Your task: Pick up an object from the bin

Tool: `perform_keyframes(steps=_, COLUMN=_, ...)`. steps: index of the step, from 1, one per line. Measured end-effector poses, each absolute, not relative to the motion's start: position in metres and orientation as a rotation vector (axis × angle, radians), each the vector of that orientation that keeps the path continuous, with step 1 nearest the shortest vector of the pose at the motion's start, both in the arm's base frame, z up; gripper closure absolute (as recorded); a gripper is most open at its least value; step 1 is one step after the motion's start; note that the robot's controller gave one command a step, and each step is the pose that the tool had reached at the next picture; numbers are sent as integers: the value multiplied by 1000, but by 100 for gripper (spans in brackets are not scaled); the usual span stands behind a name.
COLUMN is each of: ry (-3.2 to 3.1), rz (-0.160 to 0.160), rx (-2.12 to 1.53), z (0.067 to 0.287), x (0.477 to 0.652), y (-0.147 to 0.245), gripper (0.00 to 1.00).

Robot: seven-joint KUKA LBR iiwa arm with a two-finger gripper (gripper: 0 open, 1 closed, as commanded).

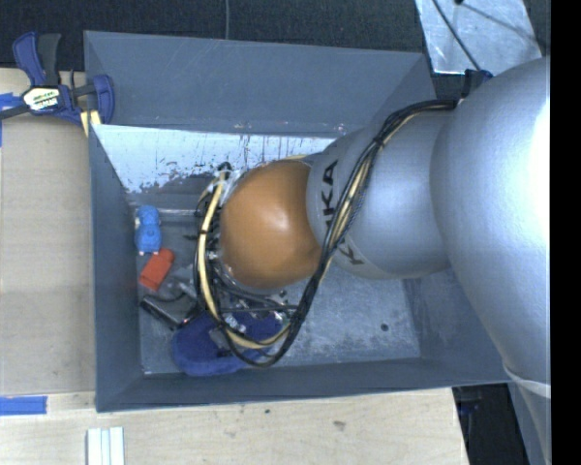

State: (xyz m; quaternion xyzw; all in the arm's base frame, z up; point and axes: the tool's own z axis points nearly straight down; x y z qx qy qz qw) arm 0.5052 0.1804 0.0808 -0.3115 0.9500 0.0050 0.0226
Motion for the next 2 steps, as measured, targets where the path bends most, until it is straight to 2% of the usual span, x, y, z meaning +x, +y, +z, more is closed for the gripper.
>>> perform_keyframes(steps=1, ry=2969, rz=0, rx=-1020, z=179, x=492, y=166, gripper=100)
perform_keyframes(steps=2, ry=2959, rz=2, rx=-1035, z=222, x=540, y=197, gripper=100)
